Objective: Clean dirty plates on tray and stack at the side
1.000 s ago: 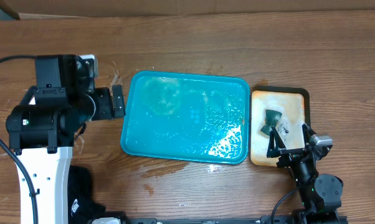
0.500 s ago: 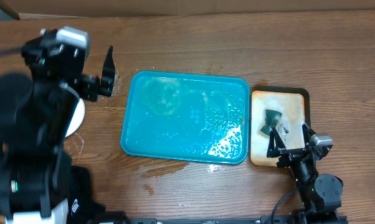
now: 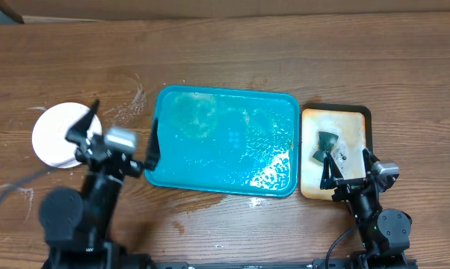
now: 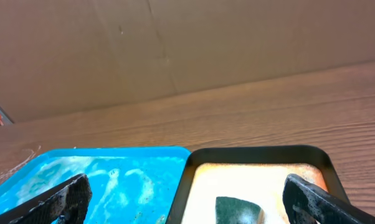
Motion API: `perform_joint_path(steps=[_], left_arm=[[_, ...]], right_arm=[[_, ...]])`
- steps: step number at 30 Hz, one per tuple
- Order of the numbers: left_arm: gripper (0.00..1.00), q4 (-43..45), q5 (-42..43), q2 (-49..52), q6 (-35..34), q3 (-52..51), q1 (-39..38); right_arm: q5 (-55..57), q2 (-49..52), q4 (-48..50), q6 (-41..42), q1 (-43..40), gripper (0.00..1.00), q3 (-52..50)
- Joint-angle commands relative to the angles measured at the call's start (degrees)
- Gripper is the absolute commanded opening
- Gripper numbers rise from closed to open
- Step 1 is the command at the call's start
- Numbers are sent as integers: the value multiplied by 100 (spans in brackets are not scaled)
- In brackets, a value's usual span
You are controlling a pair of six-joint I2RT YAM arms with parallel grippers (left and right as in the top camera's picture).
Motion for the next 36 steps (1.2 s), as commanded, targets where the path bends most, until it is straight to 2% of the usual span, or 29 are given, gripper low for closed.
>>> perform_joint_path(steps=[1, 6, 12, 17, 24, 29, 36], left_arm=[[100, 310, 125, -726, 107, -879, -37], [100, 568, 205, -1829, 107, -2055, -37], [99, 551, 302, -2789, 37, -2977, -37], [100, 448, 533, -2802, 15, -3353, -33], [100, -428, 533, -2802, 20, -3467, -33], [100, -474, 448, -2802, -52, -3464, -33], [100, -498, 0, -2800, -1043, -3464, -31]], right_arm=[[-9, -72, 22, 17, 0, 100, -61], [-9, -72, 22, 17, 0, 100, -61], [-9, -72, 22, 17, 0, 100, -61], [-9, -72, 22, 17, 0, 100, -61], [-9, -72, 22, 17, 0, 100, -61], [-9, -72, 22, 17, 0, 100, -61], [-9, -72, 22, 17, 0, 100, -61]])
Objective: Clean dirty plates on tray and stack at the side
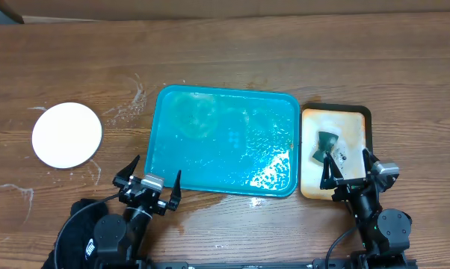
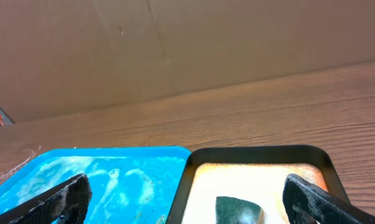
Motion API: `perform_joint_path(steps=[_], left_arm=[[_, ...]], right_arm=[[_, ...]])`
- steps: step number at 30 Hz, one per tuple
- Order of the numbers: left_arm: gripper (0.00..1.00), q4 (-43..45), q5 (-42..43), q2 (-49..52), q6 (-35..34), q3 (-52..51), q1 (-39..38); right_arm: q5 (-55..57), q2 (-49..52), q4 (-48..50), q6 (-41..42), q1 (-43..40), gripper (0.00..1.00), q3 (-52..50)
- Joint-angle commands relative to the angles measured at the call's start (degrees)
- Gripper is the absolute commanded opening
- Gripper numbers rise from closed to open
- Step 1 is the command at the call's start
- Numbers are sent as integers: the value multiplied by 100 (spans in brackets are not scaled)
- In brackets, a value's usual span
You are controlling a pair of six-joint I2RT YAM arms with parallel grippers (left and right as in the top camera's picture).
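One white plate [image 1: 66, 134] lies flat on the wood at the left, apart from both arms; no dirt shows on it. The blue tray [image 1: 223, 140] holds only soapy smears and no plates. My left gripper [image 1: 152, 179] is open and empty at the table's front, just off the tray's front-left corner. My right gripper [image 1: 346, 166] is open over the front of the small black tray [image 1: 365, 113]. Its fingers [image 2: 63, 198] spread wide on either side of the dark green sponge [image 2: 237, 211], which lies in the foam.
The black tray's rim [image 2: 256, 152] touches the blue tray's right side [image 2: 113, 174]. Water spots and white smears mark the wood near the plate and in front of the blue tray. A cardboard wall stands at the table's far edge.
My left arm has drawn back from beside the plate to the table's front edge, still open and empty. The plate now shows whole. The right arm and the sponge have not moved.
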Motion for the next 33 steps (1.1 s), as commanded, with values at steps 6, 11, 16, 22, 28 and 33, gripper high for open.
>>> perform_joint_path(steps=[6, 11, 16, 22, 28, 33], left_arm=[[100, -9, -245, -76, -863, -20, -26], [100, -4, -247, -72, -861, -20, -28], [100, -2, -247, -72, -861, -20, -28], [100, -4, -247, -72, -861, -20, -28], [100, -2, -247, -72, -861, -20, -28], [100, -2, -247, -72, -861, -20, -28]], right_arm=[[-9, -72, 20, 9, -2, 100, -61], [-9, -72, 20, 9, -2, 100, -61], [-7, -72, 20, 9, -2, 100, -61], [-9, -72, 20, 9, -2, 100, -61], [-9, -72, 20, 9, -2, 100, -61], [-7, -72, 20, 7, -2, 100, -61]])
